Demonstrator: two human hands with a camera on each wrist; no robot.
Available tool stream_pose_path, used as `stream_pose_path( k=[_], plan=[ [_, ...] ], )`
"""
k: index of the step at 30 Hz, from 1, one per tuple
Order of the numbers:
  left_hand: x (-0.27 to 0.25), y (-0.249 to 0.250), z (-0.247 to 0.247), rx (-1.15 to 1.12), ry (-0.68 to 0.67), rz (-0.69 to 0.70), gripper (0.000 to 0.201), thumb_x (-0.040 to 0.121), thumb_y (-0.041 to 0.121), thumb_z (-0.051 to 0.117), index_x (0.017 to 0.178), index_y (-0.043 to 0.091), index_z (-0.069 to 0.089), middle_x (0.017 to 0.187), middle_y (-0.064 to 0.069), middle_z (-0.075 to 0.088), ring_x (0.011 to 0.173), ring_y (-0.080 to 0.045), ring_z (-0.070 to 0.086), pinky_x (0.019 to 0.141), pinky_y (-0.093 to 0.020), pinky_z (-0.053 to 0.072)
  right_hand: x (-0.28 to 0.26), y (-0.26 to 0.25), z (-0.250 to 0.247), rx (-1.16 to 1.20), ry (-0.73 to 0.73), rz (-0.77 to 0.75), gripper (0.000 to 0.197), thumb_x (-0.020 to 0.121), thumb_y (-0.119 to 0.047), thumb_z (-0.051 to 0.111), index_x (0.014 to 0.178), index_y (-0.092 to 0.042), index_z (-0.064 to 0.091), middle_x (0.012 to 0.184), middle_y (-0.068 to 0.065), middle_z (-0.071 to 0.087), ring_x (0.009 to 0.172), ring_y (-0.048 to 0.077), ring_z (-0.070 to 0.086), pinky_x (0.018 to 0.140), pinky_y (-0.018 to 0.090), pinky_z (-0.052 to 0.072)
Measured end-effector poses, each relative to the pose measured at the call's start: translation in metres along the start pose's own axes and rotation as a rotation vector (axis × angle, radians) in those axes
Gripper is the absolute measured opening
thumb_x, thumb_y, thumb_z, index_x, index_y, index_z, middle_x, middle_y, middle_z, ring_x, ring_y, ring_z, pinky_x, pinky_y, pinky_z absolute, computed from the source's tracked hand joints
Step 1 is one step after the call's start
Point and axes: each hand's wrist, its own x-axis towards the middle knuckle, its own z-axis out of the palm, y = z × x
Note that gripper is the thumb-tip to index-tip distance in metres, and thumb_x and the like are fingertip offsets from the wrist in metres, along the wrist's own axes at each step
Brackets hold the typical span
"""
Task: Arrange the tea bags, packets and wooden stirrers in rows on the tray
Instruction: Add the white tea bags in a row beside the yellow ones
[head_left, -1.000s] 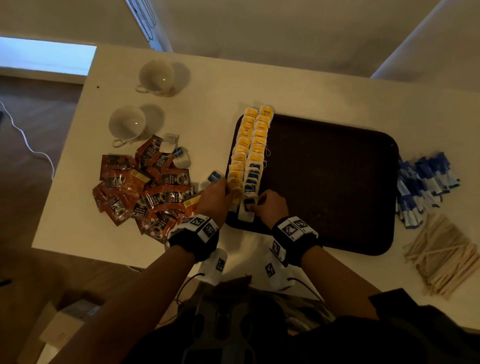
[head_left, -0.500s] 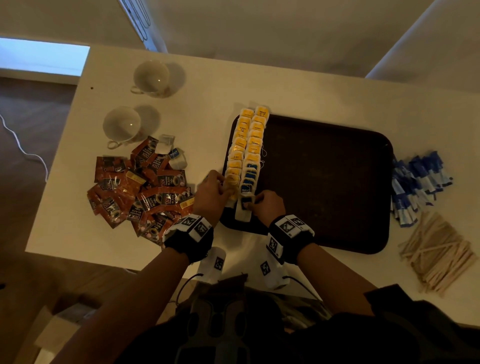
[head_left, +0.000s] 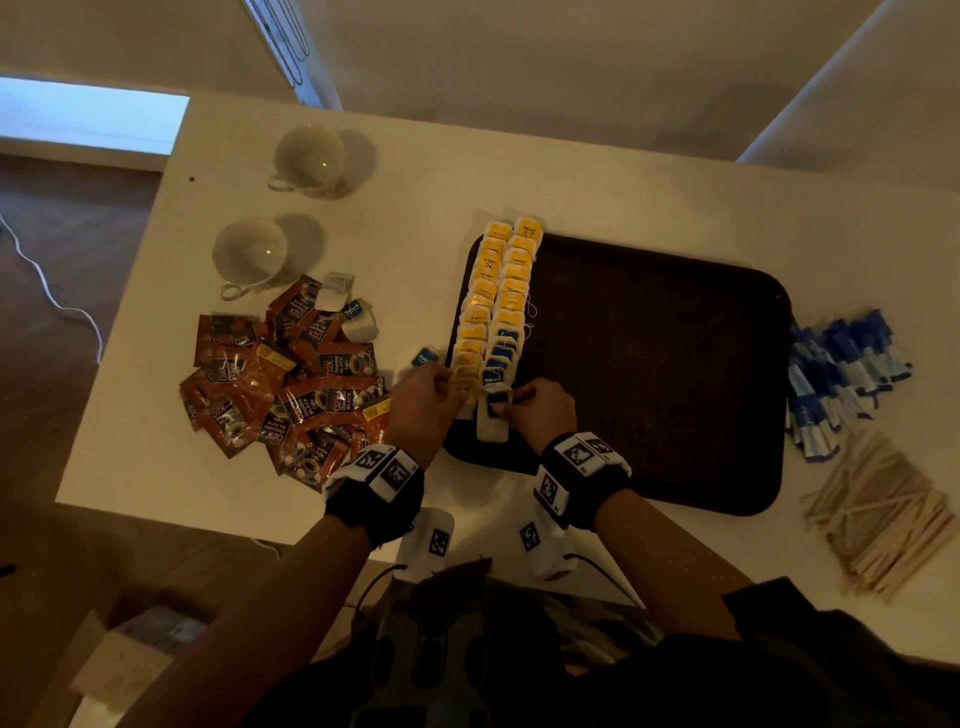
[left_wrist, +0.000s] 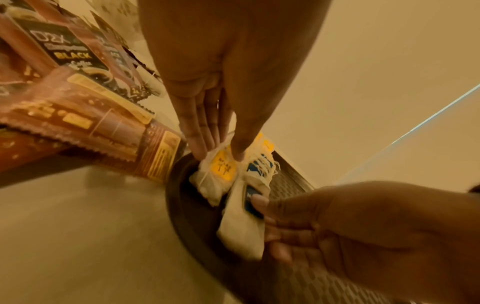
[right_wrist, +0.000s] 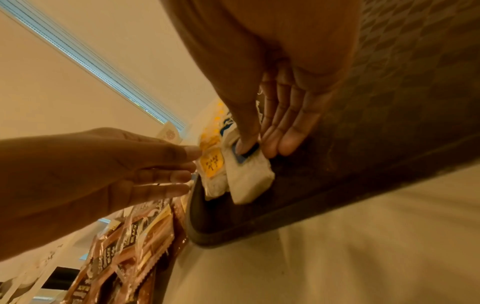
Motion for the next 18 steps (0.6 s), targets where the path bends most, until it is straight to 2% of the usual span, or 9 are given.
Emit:
stream_pose_path(
  k=[3,5,7,11,14,18],
  plan=[
    [0.014,0.007,-0.014,0.009,0.096,0.047,0.028,0.088,0.022,0.063,0.110,0.005,0.061,0.101,-0.010,0.062,0.085,-0.014,0.055,0.074,-0.023,0.042,-0.003,-0.002,-0.009,0.068,-0.019,-0.008,0.048,0.081,-0.042,0.069,0.112,-0.007,0.058,0.111,0.009,0.063,0.099,0.020,0.060,0.075,0.027,0.046],
    [0.033,0.015,-0.024,0.010,0.102,0.073,0.025,0.090,0.020,0.059,0.112,0.007,0.061,0.104,-0.009,0.062,0.083,-0.011,0.053,0.073,-0.019,0.040,-0.001,-0.009,-0.021,0.108,0.030,-0.002,0.050,0.085,-0.045,0.063,0.117,-0.007,0.056,0.116,0.009,0.061,0.103,0.019,0.059,0.077,0.025,0.045],
    [0.056,0.026,-0.032,0.055,0.054,0.143,0.024,0.090,0.021,0.060,0.109,0.007,0.063,0.103,-0.009,0.063,0.081,-0.012,0.054,0.072,-0.020,0.039,0.008,-0.018,-0.032,0.116,0.083,-0.020,0.048,0.088,-0.040,0.061,0.121,-0.006,0.055,0.120,0.009,0.060,0.107,0.020,0.058,0.079,0.024,0.044],
    [0.099,0.045,-0.032,0.178,-0.108,0.176,0.024,0.085,0.023,0.066,0.101,0.005,0.065,0.104,-0.012,0.065,0.095,-0.024,0.059,0.080,-0.027,0.040,0.034,-0.038,-0.041,0.075,0.088,-0.043,0.045,0.088,-0.036,0.062,0.119,-0.004,0.057,0.118,0.011,0.061,0.107,0.024,0.059,0.090,0.032,0.049],
    [0.118,0.048,-0.024,0.242,-0.147,0.148,0.025,0.085,0.026,0.067,0.099,0.006,0.064,0.107,-0.012,0.064,0.099,-0.025,0.057,0.078,-0.026,0.038,0.050,-0.046,-0.038,0.084,0.060,-0.019,0.035,0.088,-0.034,0.063,0.108,-0.006,0.061,0.111,0.012,0.064,0.099,0.026,0.062,0.088,0.043,0.052],
    [0.127,0.049,-0.019,0.242,-0.173,0.134,0.028,0.083,0.028,0.069,0.098,0.006,0.062,0.105,-0.011,0.064,0.097,-0.025,0.057,0.074,-0.025,0.037,0.062,-0.048,-0.035,0.128,0.067,0.007,0.028,0.088,-0.029,0.063,0.105,-0.006,0.064,0.108,0.013,0.065,0.100,0.028,0.063,0.087,0.044,0.053]
  ],
)
